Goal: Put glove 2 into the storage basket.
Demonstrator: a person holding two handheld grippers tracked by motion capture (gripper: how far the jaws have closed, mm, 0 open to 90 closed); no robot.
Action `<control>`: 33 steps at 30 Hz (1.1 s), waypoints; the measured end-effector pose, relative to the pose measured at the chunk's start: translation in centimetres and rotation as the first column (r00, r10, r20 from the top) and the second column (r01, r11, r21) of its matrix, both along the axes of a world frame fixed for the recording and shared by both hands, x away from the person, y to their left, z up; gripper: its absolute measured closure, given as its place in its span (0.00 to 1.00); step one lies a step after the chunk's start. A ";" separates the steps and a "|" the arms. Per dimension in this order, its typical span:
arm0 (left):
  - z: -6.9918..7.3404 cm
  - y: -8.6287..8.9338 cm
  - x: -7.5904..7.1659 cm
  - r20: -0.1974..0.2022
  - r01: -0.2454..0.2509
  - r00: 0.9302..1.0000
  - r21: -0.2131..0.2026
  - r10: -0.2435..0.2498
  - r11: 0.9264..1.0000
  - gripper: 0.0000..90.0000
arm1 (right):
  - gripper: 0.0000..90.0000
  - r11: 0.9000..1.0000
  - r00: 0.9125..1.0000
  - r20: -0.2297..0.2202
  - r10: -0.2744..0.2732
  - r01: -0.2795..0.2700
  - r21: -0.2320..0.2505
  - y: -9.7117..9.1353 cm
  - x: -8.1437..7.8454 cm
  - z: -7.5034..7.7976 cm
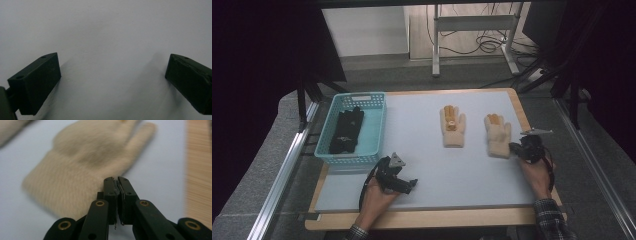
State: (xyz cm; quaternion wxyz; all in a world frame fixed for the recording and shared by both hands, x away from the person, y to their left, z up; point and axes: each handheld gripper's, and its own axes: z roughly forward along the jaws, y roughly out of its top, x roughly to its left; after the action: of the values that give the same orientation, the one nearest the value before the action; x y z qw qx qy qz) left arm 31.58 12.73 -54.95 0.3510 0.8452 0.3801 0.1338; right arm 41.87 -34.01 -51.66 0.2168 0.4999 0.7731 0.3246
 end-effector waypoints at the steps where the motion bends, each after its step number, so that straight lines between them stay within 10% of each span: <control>1: 0.0 0.0 0.0 0.000 0.000 1.000 0.000 0.000 1.000 0.00 | 0.93 0.999 0.999 -0.006 0.041 -0.041 0.009 0.8 -0.3 0.0; 14: 0.0 0.0 0.0 0.000 0.000 1.000 0.000 0.000 1.000 0.00 | 0.60 0.999 0.995 0.094 0.034 -0.036 0.024 2.5 2.4 1.6; 23: 0.0 0.0 0.0 0.000 0.000 1.000 0.000 0.000 1.000 0.00 | 0.28 0.993 0.994 0.065 0.089 -0.093 0.068 4.6 5.5 0.6; 29: 0.0 0.0 0.0 0.000 0.000 1.000 0.000 0.000 1.000 0.00 | 0.27 0.988 0.987 0.026 0.157 -0.157 -0.018 6.3 5.7 -0.6; 33: 0.0 0.0 0.0 0.000 0.000 1.000 0.000 0.000 1.000 0.00 | 0.50 0.986 0.986 0.017 0.165 -0.166 0.021 6.4 5.5 -0.7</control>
State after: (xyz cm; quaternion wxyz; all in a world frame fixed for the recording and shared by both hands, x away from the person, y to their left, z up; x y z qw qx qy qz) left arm 31.59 12.74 -54.95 0.3511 0.8453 0.3800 0.1337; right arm 47.41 -27.57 -52.38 0.1892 0.4339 0.8066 0.3540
